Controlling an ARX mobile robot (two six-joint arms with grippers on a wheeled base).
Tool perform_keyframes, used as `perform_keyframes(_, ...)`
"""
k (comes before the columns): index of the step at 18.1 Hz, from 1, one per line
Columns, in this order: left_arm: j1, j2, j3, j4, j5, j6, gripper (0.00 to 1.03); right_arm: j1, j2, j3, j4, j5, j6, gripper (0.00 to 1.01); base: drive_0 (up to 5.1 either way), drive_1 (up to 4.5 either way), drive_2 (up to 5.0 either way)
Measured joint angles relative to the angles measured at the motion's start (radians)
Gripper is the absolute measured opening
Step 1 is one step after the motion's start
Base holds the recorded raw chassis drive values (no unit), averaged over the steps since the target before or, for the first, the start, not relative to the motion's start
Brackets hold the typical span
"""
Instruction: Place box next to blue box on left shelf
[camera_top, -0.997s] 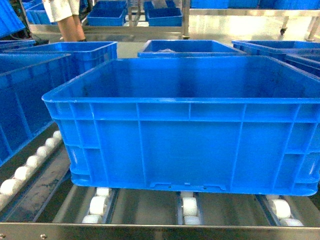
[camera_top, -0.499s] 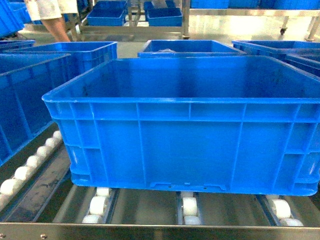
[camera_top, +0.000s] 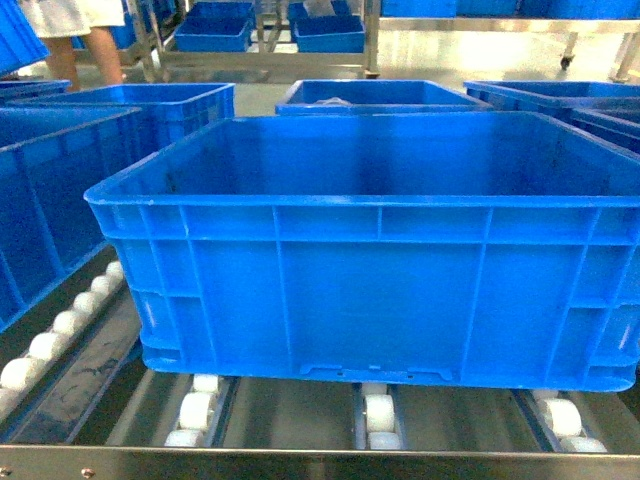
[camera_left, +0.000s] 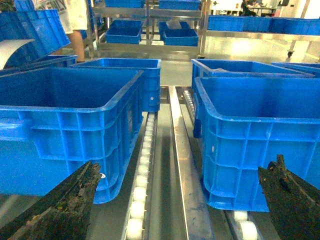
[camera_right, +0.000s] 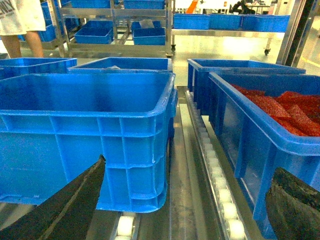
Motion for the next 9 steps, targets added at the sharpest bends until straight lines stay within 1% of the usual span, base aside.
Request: perform_keyframes(9, 0.000, 0.000, 0.000, 0.000, 0.000, 0.000, 0.98, 0.000, 0.000, 0.000, 0.000, 0.000, 0.000, 0.98, 0.0, 0.00, 0.0)
